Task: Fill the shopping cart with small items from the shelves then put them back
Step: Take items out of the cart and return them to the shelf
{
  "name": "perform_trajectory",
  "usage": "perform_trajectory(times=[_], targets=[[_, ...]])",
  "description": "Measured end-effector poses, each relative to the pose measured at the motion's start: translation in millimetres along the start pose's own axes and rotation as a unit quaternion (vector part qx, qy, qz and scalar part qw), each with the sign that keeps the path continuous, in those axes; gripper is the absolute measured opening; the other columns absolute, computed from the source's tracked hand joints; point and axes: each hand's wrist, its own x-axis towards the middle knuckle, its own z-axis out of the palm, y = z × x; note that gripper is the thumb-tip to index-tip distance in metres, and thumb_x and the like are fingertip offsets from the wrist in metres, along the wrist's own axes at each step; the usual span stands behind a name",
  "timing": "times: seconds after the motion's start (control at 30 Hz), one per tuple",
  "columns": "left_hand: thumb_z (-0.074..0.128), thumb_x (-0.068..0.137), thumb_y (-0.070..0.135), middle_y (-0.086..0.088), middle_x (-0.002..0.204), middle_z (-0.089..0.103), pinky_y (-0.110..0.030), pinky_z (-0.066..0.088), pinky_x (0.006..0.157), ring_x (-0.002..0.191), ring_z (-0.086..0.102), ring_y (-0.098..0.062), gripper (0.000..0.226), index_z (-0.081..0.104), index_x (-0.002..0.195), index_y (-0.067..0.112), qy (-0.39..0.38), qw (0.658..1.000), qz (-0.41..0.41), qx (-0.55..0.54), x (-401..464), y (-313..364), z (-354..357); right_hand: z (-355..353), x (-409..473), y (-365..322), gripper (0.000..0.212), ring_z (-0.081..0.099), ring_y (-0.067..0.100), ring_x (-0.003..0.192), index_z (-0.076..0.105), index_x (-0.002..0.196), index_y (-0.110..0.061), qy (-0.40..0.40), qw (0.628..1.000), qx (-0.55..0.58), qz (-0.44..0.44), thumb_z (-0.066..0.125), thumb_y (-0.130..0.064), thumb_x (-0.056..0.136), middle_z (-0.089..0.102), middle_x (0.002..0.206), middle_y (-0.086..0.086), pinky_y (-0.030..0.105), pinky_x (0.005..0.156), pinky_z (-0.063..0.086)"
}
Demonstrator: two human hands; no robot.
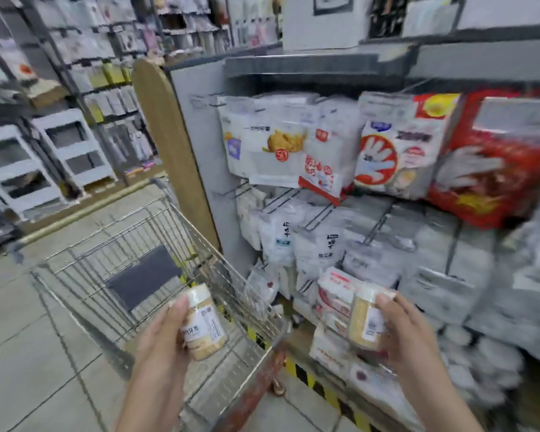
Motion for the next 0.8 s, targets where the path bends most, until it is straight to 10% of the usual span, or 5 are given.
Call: perform_trajectory(times=[0.27, 0.4, 0.6, 0.7, 0.8], targets=[[0.074, 0.068, 0.04, -0.001, 0.067, 0.07, -0.031, 0.056, 0.047, 0.056, 0.067, -0.013, 0.021, 0.076, 0.068, 0.019, -0.175, 0.983, -0.043, -0.017, -94, -38, 149, -186, -122, -44, 0.028, 0.065, 0.02, 0.068, 0.071, 0.098, -0.022, 0.143, 0.989, 0.012, -0.046, 0.066, -0.036, 0.074, 0.073, 0.089, 0.005, 0.029, 0.052, 0.05], [0.078, 0.058, 0.047, -0.021, 0.101, 0.069, -0.042, 0.054, 0.065, 0.081, 0.067, -0.028, 0.062, 0.067, 0.106, 0.009, -0.274, 0.953, -0.122, 0.029, -173, -78, 226, -286, -195, -49, 0.035, 0.062, 0.025, 0.077, 0.072, 0.097, -0.021, 0.251, 0.965, 0.026, -0.075, 0.067, -0.038, 0.066, 0.072, 0.092, 0.008, 0.023, 0.049, 0.049], [0.088, 0.017, 0.063, -0.008, 0.091, 0.073, -0.046, 0.051, 0.077, 0.086, 0.068, -0.027, 0.112, 0.064, 0.111, 0.008, -0.388, 0.898, -0.2, 0.051, -291, -121, 315, -392, -297, -45, 0.03, 0.063, 0.023, 0.083, 0.074, 0.093, -0.019, 0.388, 0.914, 0.066, -0.099, 0.074, -0.033, 0.066, 0.072, 0.098, 0.008, 0.029, 0.06, 0.049], [0.081, 0.051, 0.051, -0.02, 0.104, 0.069, -0.057, 0.048, 0.088, 0.095, 0.066, -0.038, 0.081, 0.062, 0.115, 0.004, -0.432, 0.872, -0.223, 0.053, -329, -135, 346, -432, -333, -46, 0.053, 0.066, 0.025, 0.097, 0.073, 0.099, -0.016, 0.444, 0.885, 0.081, -0.117, 0.079, -0.039, 0.052, 0.073, 0.102, 0.005, 0.035, 0.079, 0.052], [0.08, 0.054, 0.048, -0.02, 0.097, 0.069, -0.047, 0.055, 0.065, 0.081, 0.067, -0.036, 0.078, 0.061, 0.115, 0.003, -0.456, 0.857, -0.232, 0.062, -348, -150, 380, -468, -350, -45, 0.043, 0.061, 0.031, 0.108, 0.071, 0.105, -0.014, 0.484, 0.859, 0.115, -0.122, 0.07, -0.028, 0.064, 0.071, 0.107, 0.007, 0.041, 0.088, 0.047]])
